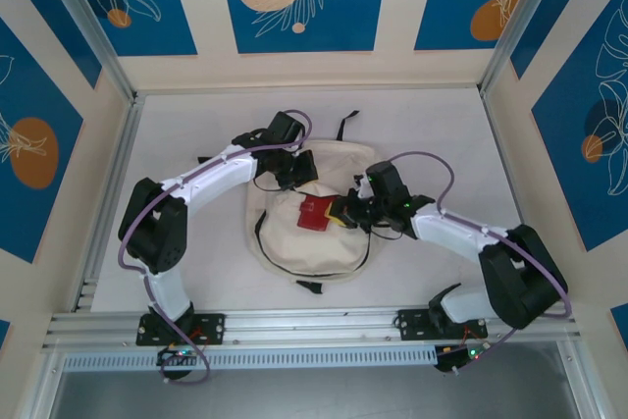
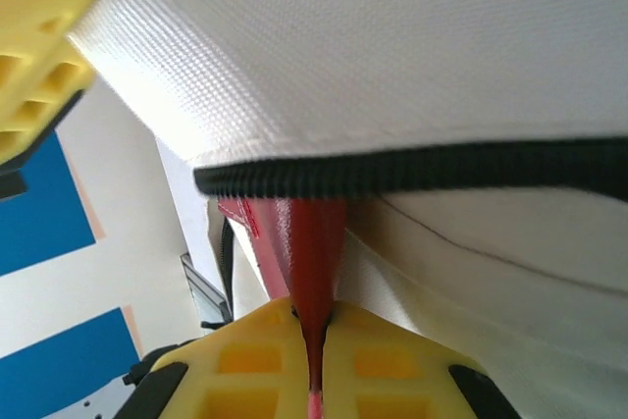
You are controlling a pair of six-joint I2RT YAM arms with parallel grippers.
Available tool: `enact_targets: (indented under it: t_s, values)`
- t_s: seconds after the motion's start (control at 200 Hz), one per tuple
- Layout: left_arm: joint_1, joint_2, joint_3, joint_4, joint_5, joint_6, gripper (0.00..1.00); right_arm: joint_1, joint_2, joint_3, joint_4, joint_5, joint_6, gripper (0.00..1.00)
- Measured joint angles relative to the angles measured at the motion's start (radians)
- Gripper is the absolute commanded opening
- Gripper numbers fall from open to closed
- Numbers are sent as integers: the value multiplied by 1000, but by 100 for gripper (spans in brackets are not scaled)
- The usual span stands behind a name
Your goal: Pack the student bag
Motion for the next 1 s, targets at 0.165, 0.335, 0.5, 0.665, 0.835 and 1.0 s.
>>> enact_targets:
  t_s: [0.165, 0.335, 0.5, 0.665, 0.835, 1.0]
  values:
    - [0, 0, 0, 3, 4, 0, 4, -53, -77, -72, 43, -3, 60, 0]
    - [0, 0, 0, 3, 11, 0, 5, -71, -112, -129, 140, -8, 133, 0]
    - [1, 0, 1, 3, 11, 0, 5, -93, -125, -154, 237, -31, 197, 0]
    - [2, 0, 13, 2, 11, 0, 6, -110, -126, -154, 305, -54, 251, 0]
    - [3, 0, 24, -1, 11, 0, 4, -115, -125, -154, 348, -56, 291, 0]
    - [3, 0, 27, -1, 11, 0, 2, -115, -125, -154, 348, -48, 293, 0]
